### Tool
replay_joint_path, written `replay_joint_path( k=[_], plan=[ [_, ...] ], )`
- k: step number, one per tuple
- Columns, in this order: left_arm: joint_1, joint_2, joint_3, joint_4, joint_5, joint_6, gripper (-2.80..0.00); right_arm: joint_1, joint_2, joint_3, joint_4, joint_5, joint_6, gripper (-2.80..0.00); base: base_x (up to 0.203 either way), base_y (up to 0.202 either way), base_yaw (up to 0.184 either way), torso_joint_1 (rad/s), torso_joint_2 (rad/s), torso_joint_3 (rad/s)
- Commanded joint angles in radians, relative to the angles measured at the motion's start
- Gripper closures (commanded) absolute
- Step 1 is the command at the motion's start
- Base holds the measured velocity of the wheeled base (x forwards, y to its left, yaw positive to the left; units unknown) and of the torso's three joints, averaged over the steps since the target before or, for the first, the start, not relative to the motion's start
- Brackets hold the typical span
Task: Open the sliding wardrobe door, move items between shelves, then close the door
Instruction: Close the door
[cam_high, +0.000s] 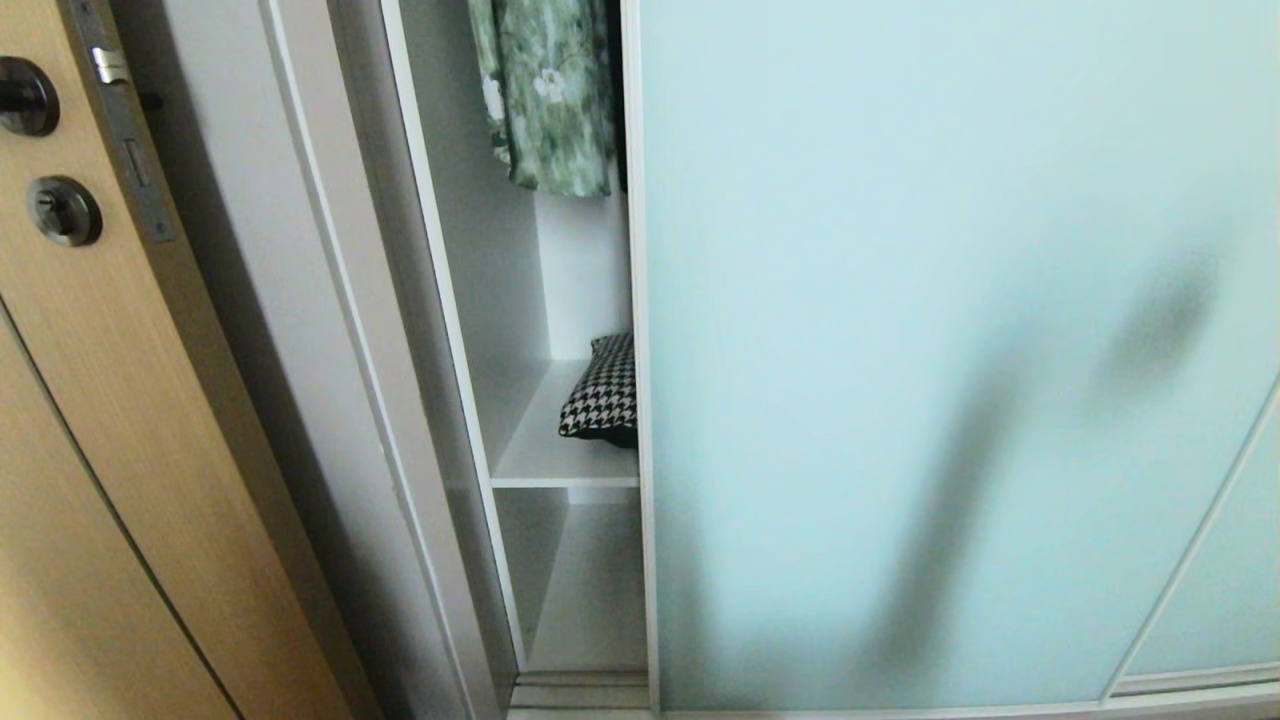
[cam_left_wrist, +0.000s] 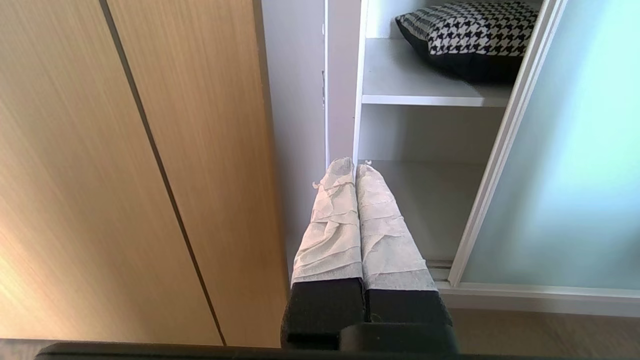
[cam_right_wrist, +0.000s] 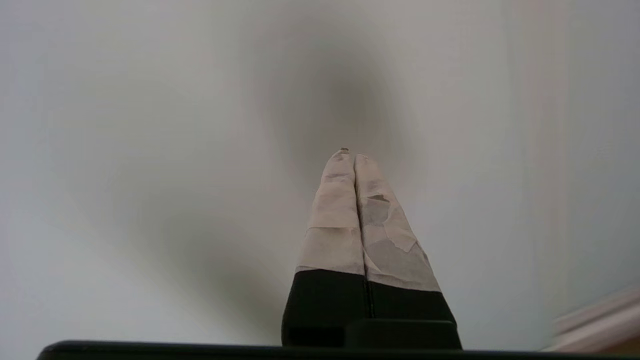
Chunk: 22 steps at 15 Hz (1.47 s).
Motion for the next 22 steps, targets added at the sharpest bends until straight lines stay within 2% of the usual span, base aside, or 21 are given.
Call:
replay_joint_path(
  k=[1,3,5,11,14,15,22],
  plan=[
    [0.000,0.002,0.001,0.000,0.001,0.000,0.00,-0.146,0.153,-0.140,-0.004,0.003,0.005,0.00,0.000,0.000,0.000,0.000,0.00,0.000],
    [0.000,0.002,0.000,0.000,0.001,0.000,0.00,-0.217,0.296,-0.290,0.004,0.005,0.004,0.00,0.000,0.000,0.000,0.000,0.00,0.000],
    [0.000,0.002,0.002,0.000,0.001,0.000,0.00,-0.254,0.427,-0.448,0.049,0.008,0.004,0.00,0.000,0.000,0.000,0.000,0.00,0.000],
    [0.000,0.002,0.001,0.000,0.001,0.000,0.00,-0.275,0.696,-0.853,0.338,0.075,0.000,0.00,0.000,0.000,0.000,0.000,0.00,0.000],
    [0.000,0.002,0.001,0.000,0.001,0.000,0.00,-0.262,0.778,-0.928,0.369,0.191,-0.006,0.00,0.000,0.000,0.000,0.000,0.00,0.000],
    [0.000,0.002,0.001,0.000,0.001,0.000,0.00,-0.249,0.795,-0.933,0.367,0.203,-0.007,0.00,0.000,0.000,0.000,0.000,0.00,0.000],
    [0.000,0.002,0.002,0.000,0.001,0.000,0.00,-0.202,0.874,-0.937,0.356,0.207,-0.007,0.00,0.000,0.000,0.000,0.000,0.00,0.000]
  ],
)
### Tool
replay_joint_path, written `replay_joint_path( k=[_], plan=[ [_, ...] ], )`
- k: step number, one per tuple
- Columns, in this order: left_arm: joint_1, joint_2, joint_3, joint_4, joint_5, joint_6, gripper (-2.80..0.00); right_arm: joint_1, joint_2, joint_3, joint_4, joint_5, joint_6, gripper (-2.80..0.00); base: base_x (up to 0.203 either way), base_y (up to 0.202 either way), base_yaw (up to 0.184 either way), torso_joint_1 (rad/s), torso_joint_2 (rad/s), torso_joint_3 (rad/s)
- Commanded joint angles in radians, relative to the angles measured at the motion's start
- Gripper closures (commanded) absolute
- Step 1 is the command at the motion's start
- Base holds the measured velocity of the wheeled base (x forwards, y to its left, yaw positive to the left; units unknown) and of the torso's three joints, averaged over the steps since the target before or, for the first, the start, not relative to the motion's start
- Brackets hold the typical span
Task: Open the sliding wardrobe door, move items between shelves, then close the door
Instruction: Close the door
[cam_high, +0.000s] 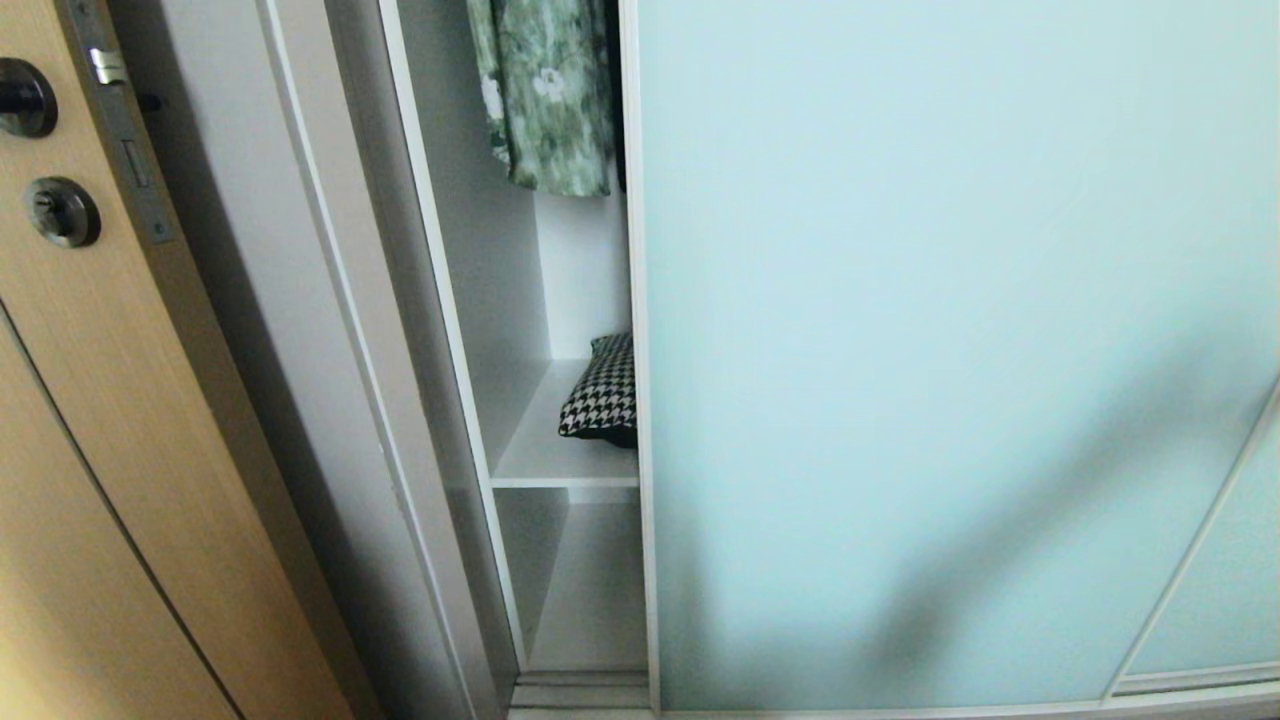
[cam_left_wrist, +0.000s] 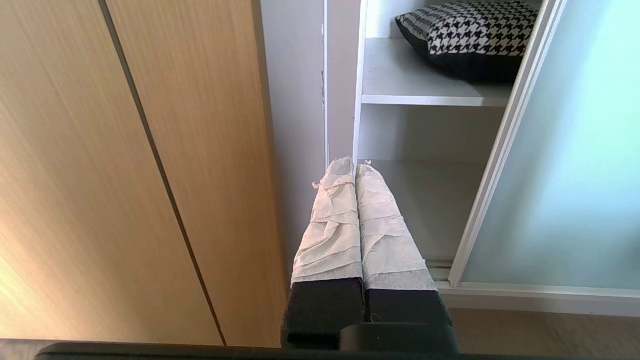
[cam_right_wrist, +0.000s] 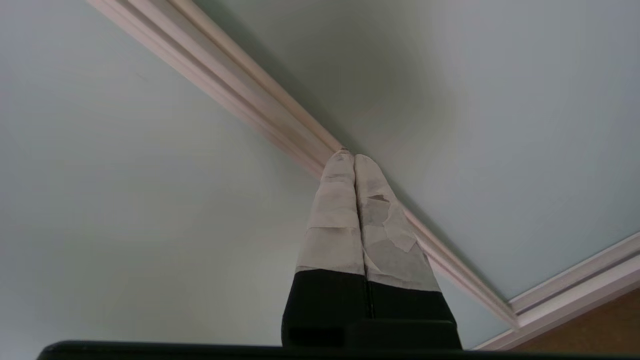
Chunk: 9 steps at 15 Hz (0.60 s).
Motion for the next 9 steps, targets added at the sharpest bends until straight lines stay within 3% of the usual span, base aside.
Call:
replay_joint_path(
  k=[1,9],
  plan=[
    [0.000,0.002,0.002,0.000,0.001,0.001,0.00,0.006,0.040,-0.007,-0.007,0.004,0.002,0.00,0.000,0.000,0.000,0.000,0.00,0.000],
    [0.000,0.002,0.000,0.000,0.001,0.001,0.00,-0.017,0.099,-0.009,-0.117,0.047,-0.001,0.00,0.000,0.000,0.000,0.000,0.00,0.000]
  ],
)
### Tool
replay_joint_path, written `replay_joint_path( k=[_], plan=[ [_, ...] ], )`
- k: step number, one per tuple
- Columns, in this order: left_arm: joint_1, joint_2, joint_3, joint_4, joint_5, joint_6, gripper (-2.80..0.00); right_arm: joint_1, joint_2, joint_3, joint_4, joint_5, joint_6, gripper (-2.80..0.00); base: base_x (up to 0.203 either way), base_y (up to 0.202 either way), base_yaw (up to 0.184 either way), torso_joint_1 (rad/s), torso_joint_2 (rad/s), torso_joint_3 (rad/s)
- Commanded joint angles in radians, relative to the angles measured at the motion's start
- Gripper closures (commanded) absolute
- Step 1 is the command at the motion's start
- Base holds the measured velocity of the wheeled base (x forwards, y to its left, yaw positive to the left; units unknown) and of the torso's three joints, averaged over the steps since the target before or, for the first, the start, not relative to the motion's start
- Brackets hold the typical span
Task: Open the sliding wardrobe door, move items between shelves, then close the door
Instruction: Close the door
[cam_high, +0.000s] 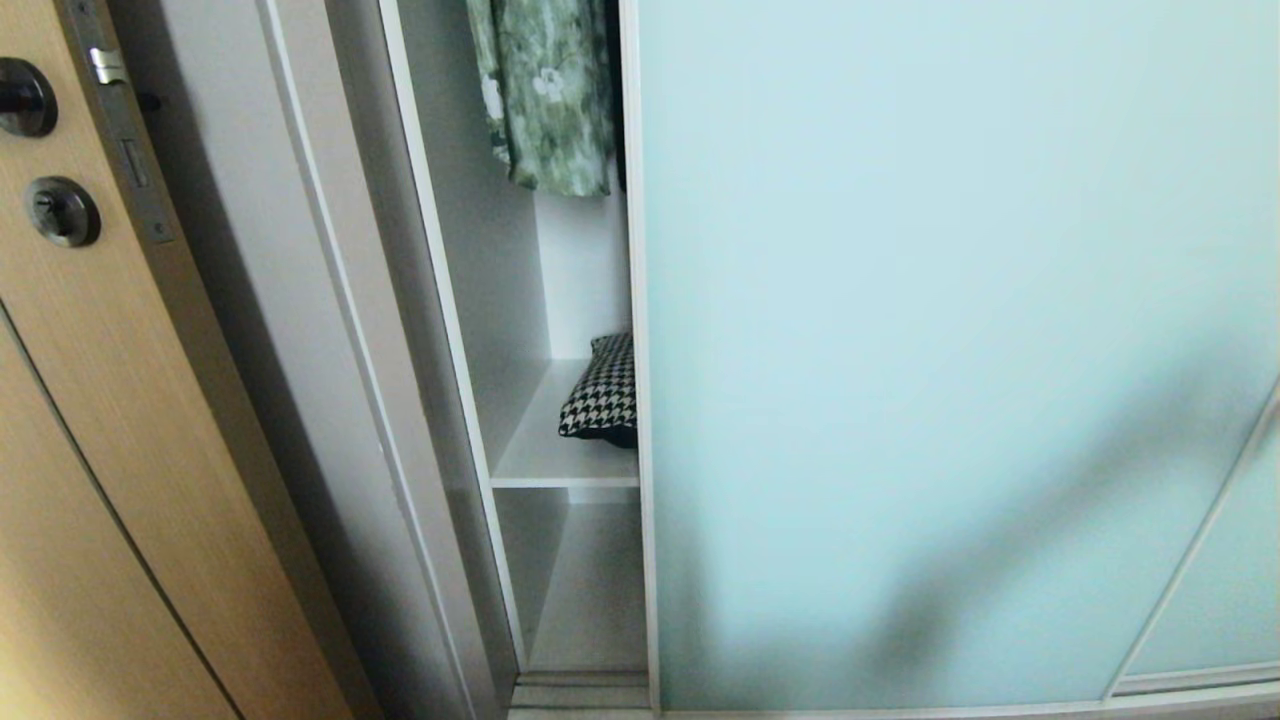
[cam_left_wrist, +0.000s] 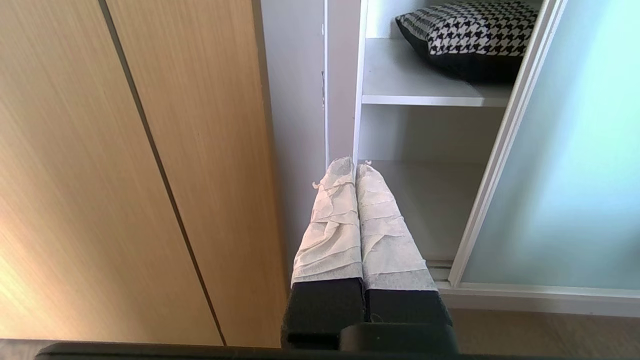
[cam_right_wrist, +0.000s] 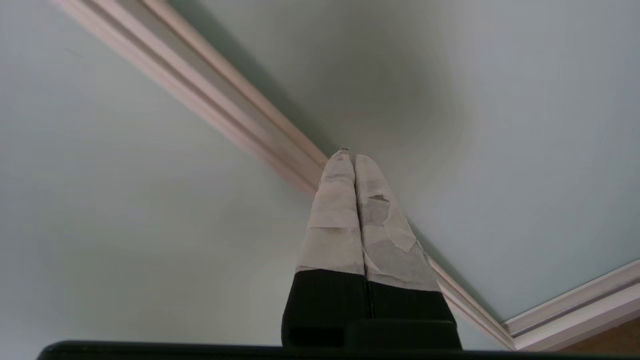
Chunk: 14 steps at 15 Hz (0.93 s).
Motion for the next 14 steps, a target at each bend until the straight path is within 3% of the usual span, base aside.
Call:
replay_joint_path(
  k=[1,14],
  plan=[
    [0.000,0.002,0.002,0.000,0.000,0.000,0.00,-0.002,0.033,0.001,-0.013,0.002,-0.003,0.00,0.000,0.000,0.000,0.000,0.00,0.000],
    [0.000,0.002,0.000,0.000,0.000,0.000,0.00,0.058,0.078,0.008,0.007,-0.082,-0.022,0.00,0.000,0.000,0.000,0.000,0.00,0.000]
  ],
)
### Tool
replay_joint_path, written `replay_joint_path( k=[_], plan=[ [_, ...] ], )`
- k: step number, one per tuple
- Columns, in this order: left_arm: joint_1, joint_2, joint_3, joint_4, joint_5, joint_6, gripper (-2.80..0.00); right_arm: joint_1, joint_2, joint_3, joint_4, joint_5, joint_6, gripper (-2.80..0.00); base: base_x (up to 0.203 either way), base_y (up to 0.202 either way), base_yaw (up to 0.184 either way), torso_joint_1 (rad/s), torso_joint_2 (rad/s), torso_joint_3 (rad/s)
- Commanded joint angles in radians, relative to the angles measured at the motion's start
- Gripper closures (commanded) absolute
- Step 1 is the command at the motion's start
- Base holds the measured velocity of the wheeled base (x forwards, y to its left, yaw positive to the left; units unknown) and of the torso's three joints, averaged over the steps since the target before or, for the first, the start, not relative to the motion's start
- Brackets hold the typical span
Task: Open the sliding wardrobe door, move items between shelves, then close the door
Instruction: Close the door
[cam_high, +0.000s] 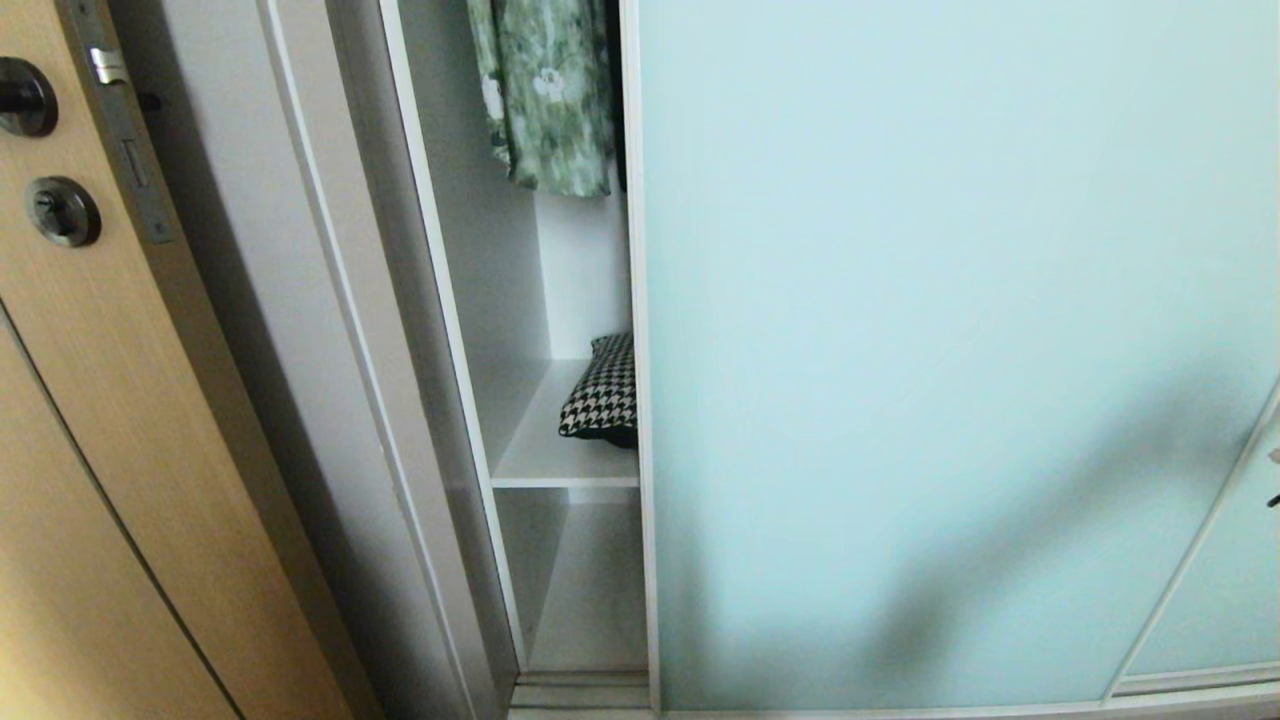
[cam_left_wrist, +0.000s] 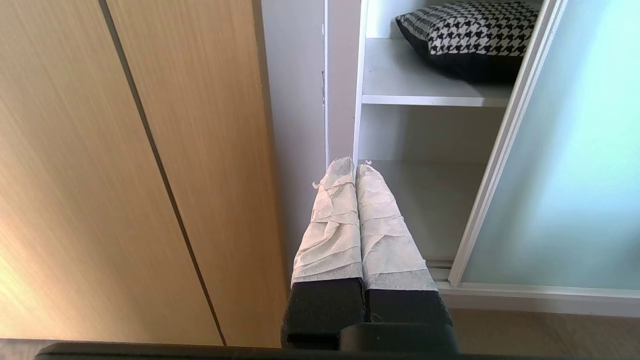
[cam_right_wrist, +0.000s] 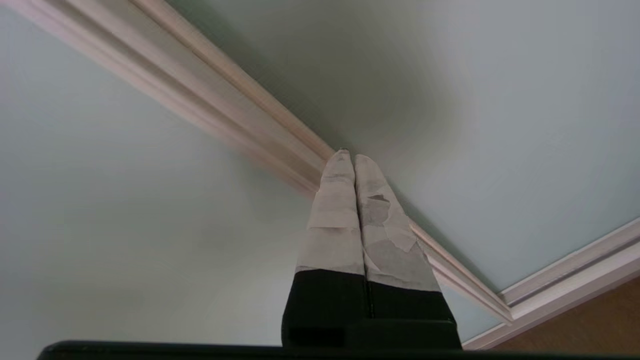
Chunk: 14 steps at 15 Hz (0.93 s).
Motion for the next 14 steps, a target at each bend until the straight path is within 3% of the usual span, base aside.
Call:
replay_joint_path(
  k=[1,14],
  plan=[
    [0.000,0.002,0.002,0.000,0.000,0.000,0.00,0.012,0.001,0.002,-0.003,0.003,0.004,0.00,0.000,0.000,0.000,0.000,0.00,0.000],
    [0.000,0.002,0.000,0.000,0.000,0.000,0.00,0.089,-0.087,0.118,-0.004,-0.013,0.006,0.00,0.000,0.000,0.000,0.000,0.00,0.000]
  ],
)
